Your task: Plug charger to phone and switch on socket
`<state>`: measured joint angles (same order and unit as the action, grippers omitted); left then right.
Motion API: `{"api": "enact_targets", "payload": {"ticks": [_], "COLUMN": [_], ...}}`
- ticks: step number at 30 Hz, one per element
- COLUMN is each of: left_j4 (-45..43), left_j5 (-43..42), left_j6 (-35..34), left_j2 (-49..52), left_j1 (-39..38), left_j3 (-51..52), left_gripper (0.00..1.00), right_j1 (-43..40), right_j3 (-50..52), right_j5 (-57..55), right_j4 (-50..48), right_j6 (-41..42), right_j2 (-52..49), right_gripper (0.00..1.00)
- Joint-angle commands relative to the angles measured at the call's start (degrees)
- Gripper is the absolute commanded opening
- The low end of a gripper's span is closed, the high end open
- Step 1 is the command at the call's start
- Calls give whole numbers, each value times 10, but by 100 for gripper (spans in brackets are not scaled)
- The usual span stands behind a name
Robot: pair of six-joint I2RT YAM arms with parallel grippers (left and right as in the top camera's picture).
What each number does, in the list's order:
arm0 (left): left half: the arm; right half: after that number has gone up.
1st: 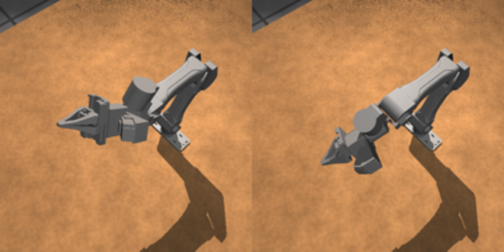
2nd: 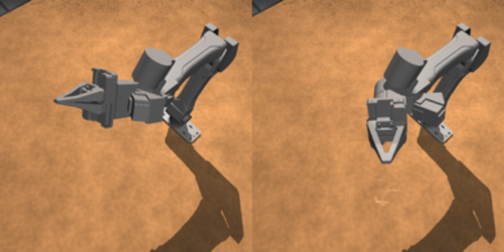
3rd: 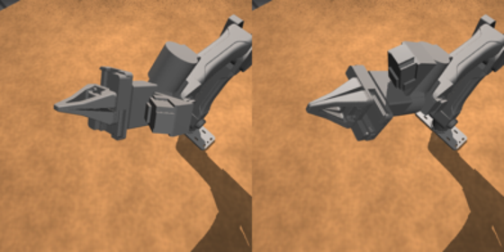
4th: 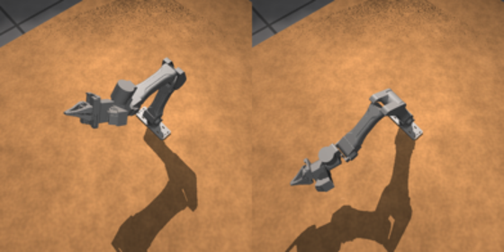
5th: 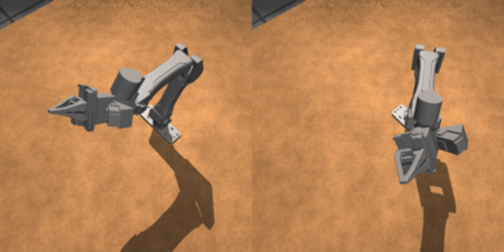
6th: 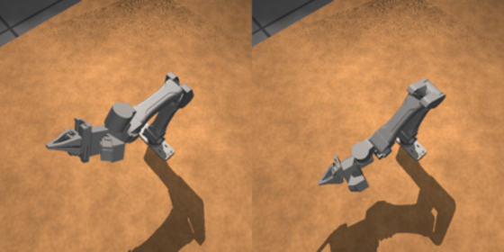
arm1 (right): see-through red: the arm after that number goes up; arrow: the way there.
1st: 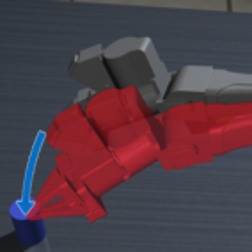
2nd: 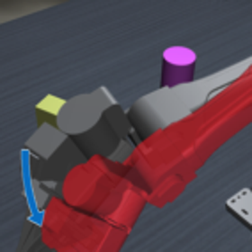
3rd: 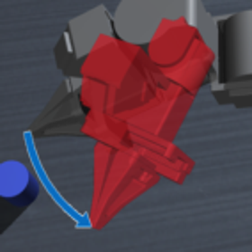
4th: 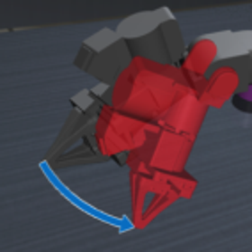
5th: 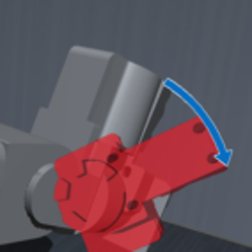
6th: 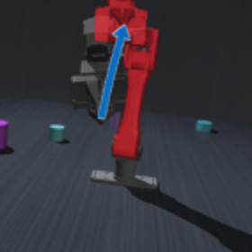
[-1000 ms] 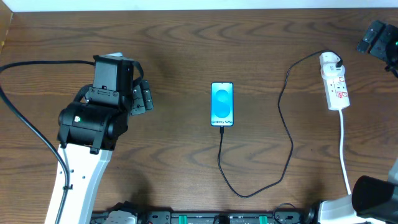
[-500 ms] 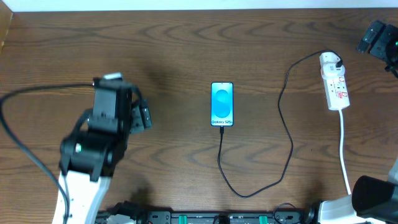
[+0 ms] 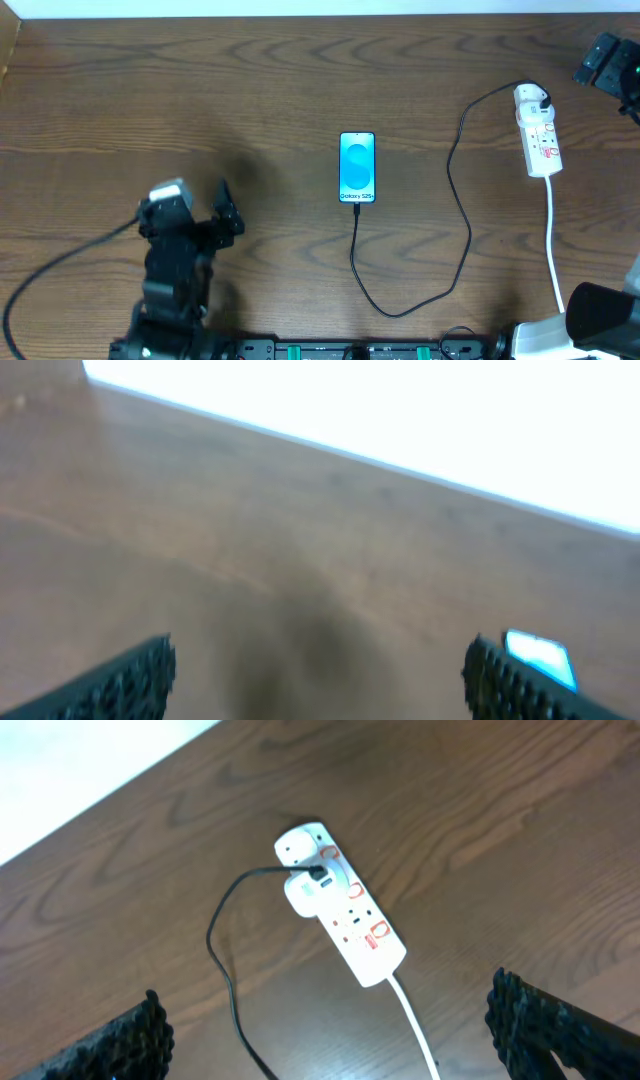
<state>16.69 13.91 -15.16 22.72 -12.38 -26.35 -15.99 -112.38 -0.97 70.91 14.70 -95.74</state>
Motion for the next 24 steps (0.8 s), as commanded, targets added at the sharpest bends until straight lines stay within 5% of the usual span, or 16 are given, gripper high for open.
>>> {"api": "enact_targets", "payload": {"ticks": [1, 10, 24], "left_j4": [-48, -164, -137], "left_j5": [7, 7, -2], "left_j6": [3, 3, 2], "left_j2": [-64, -192, -225], "left_j1": [14, 68, 90], "left_j3": [63, 189, 261], "left_gripper": [92, 92, 92], "right_j1": [3, 3, 3], "right_j3": [-4, -4, -4], "right_j5": [-4, -4, -4], "right_j4": [1, 1, 1], "right_j6": [7, 7, 7], "right_j2": [5, 5, 5], "right_gripper": [99, 99, 99]}}
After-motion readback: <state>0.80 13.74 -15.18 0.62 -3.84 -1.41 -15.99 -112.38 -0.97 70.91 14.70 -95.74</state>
